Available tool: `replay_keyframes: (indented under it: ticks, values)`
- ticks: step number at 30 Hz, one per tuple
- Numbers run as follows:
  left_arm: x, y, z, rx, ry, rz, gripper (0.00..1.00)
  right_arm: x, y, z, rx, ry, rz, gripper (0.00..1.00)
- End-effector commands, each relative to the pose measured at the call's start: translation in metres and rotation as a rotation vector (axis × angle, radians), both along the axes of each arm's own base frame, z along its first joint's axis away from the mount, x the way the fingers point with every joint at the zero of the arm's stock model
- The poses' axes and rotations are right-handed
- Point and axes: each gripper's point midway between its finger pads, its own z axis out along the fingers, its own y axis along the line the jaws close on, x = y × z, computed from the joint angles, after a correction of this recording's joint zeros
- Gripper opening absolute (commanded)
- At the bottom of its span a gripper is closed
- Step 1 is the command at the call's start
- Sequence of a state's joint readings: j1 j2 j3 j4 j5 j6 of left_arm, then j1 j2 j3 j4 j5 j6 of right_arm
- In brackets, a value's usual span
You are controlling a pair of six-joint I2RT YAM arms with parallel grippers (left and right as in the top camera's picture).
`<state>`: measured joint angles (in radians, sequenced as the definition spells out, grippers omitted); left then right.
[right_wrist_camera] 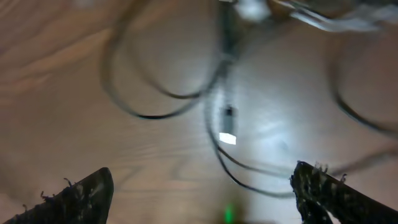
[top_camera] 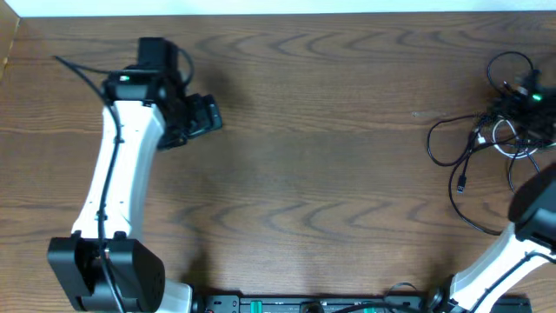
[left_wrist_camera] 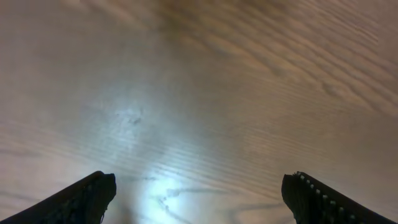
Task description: Untangle cables
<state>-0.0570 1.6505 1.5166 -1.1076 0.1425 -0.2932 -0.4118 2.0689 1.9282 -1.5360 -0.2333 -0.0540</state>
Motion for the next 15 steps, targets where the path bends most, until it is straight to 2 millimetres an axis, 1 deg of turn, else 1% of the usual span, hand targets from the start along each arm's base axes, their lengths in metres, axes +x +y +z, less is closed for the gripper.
replay_keyframes:
  ticks: [1,2,4,6,7,8,10,12,15]
  values:
    - [0.0,-0.001,0.005,0.211,-0.038,-0.099,0.91,0.021,0.061,0.006,0.049,-0.083,0.236,0.89]
    - [-0.002,-0.004,0.005,0.254,-0.038,-0.117,0.92,0.024,0.071,0.006,0.046,-0.092,0.263,0.9]
    - [-0.007,-0.009,0.005,0.282,-0.026,-0.146,0.92,0.029,0.092,0.005,0.039,-0.105,0.322,0.91]
    - [-0.017,-0.011,0.001,0.286,0.013,-0.161,0.92,0.029,0.108,0.007,0.025,-0.103,0.37,0.9]
    - [-0.026,-0.008,0.0,0.286,0.052,-0.135,0.92,0.029,0.112,0.008,0.015,-0.102,0.377,0.9]
    - [-0.037,-0.006,-0.002,0.277,0.096,-0.1,0.92,0.028,0.114,0.011,-0.021,-0.098,0.37,0.91]
    - [-0.048,-0.005,-0.004,0.252,0.148,-0.095,0.92,0.029,0.114,0.018,-0.077,-0.107,0.347,0.91]
    - [-0.06,-0.007,-0.007,0.217,0.201,-0.096,0.92,0.031,0.12,0.033,-0.094,-0.165,0.355,0.91]
    - [-0.072,-0.006,-0.014,0.215,0.25,-0.101,0.92,0.027,0.121,0.053,-0.157,-0.243,0.325,0.91]
